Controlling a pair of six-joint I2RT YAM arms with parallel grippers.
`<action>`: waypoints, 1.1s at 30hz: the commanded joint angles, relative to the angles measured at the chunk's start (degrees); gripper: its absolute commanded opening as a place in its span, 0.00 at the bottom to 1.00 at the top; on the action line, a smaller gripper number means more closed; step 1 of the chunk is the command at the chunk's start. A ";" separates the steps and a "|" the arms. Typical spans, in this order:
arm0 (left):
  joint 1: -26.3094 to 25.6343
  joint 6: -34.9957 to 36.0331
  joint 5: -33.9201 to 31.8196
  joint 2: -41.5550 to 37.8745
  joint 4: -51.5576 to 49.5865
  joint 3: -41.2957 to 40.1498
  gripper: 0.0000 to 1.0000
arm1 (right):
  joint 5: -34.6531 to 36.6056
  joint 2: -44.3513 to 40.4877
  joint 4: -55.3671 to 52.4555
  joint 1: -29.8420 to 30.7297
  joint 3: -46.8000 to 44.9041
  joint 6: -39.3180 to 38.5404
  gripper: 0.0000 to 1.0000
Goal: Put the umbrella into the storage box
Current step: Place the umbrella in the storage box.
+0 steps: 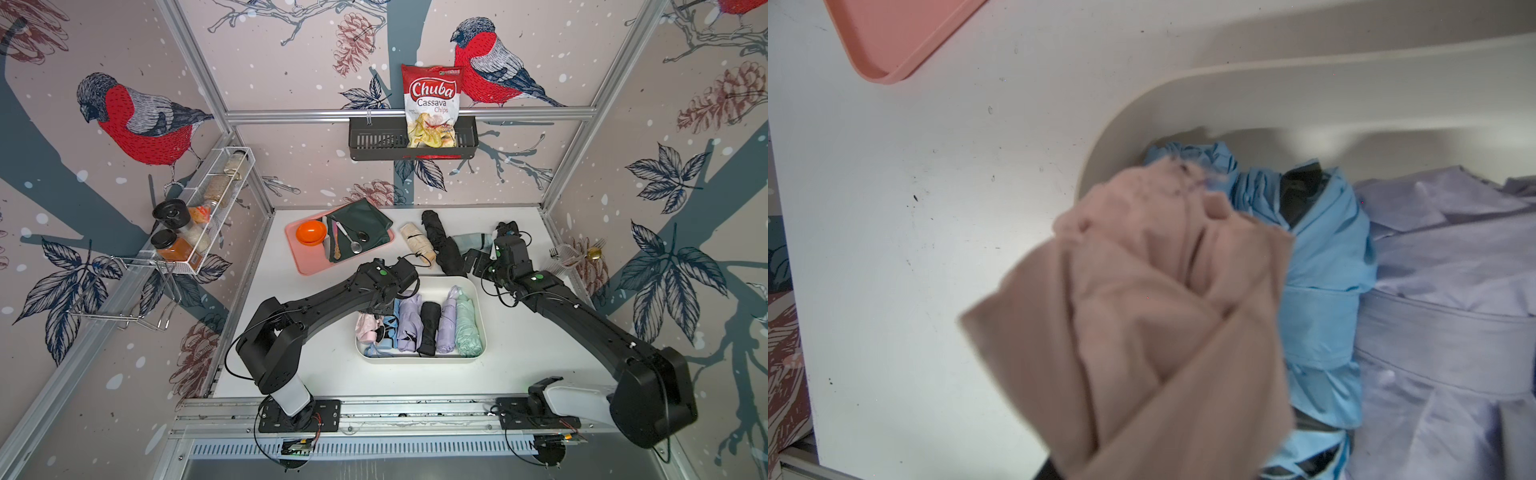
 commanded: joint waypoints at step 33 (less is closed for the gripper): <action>1.57 2.75 9.68 -5.95 7.34 -2.02 0.53 | 1.83 0.05 0.07 3.35 2.26 -0.95 1.00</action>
